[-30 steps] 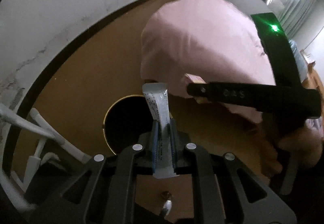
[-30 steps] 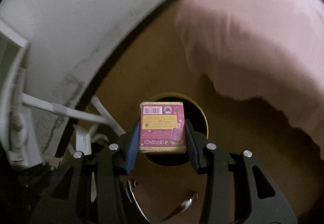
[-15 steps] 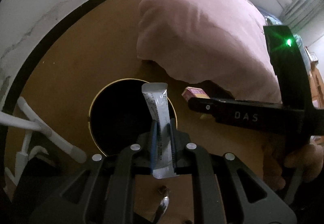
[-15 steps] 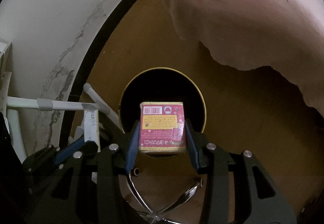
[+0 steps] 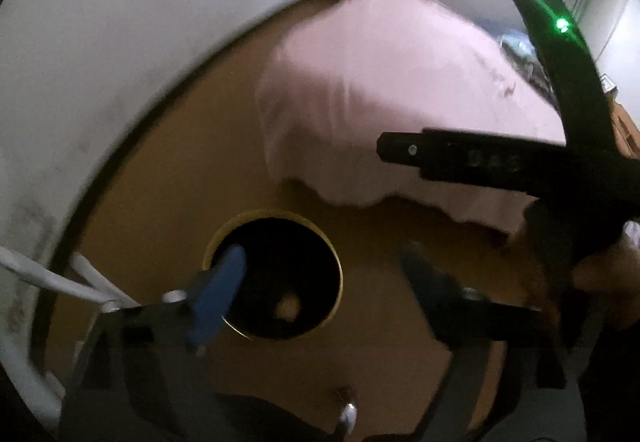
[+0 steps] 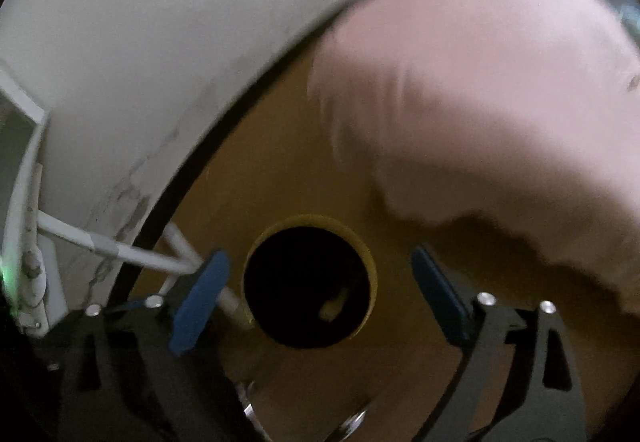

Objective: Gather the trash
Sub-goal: 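Return both tools to the desk, then grasp the white cup lid with the left tool while the right tool grasps the blue-trimmed wrapper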

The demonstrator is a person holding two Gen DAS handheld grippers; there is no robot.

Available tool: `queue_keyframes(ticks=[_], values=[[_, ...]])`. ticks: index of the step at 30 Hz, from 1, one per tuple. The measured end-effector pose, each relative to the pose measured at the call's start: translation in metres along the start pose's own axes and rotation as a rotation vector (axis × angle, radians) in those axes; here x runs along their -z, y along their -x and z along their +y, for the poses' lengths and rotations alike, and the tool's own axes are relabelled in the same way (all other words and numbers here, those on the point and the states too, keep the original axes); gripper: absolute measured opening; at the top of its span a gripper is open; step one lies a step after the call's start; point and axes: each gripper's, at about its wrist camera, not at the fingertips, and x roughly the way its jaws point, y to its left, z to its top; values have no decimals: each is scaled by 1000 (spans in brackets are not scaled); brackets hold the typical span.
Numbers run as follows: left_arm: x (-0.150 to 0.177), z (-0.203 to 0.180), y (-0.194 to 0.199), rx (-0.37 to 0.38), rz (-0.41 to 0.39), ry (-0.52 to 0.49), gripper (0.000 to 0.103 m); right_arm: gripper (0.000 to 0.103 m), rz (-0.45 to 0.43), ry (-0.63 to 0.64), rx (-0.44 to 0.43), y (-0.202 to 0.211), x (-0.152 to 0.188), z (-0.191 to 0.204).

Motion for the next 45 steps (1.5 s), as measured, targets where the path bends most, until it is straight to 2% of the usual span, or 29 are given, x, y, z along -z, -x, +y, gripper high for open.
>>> queue_keyframes(ticks=[2, 4, 6, 8, 11, 14, 17, 20, 23, 26, 28, 31, 34, 39, 41, 42, 43, 45], values=[[1, -9, 56, -23, -114, 7, 94, 96, -141, 77, 47, 44, -2, 20], [7, -5, 103, -14, -170, 68, 94, 96, -248, 161, 43, 80, -1, 46], [16, 8, 141, 14, -202, 128, 94, 96, -327, 228, -28, 112, 2, 78], [32, 28, 181, -56, -247, 182, 95, 96, -357, 283, -137, 130, 7, 113], [68, 69, 236, -295, -285, 244, 96, 96, -323, 394, -313, 137, 24, 182], [110, 112, 276, -443, -268, 318, 96, 96, -222, 520, -478, 137, 49, 263], [163, 163, 319, -609, -248, 466, 96, 96, -108, 681, -683, 145, 81, 344], [212, 203, 352, -674, -241, 615, 96, 96, -76, 845, -783, 161, 110, 413], [257, 235, 384, -759, -259, 752, 96, 96, -71, 908, -849, 178, 118, 456], [287, 255, 405, -754, -274, 850, 96, 96, -77, 1011, -883, 190, 123, 506], [301, 268, 417, -713, -295, 922, 96, 95, -117, 1079, -845, 187, 128, 536], [322, 289, 428, -649, -301, 995, 96, 88, -87, 1180, -796, 165, 127, 576], [332, 299, 430, -566, -298, 1049, 96, 80, -51, 1239, -758, 145, 129, 596], [333, 307, 428, -512, -302, 1083, 96, 71, -44, 1314, -726, 140, 149, 614], [329, 311, 430, -524, -300, 1083, 96, 53, -54, 1330, -726, 141, 156, 619], [328, 315, 432, -538, -300, 1077, 96, 24, -59, 1334, -732, 143, 156, 619], [326, 319, 433, -559, -294, 1068, 96, 21, -60, 1324, -739, 145, 156, 620], [322, 330, 430, -607, -248, 1040, 96, 20, -67, 1250, -788, 154, 144, 613]])
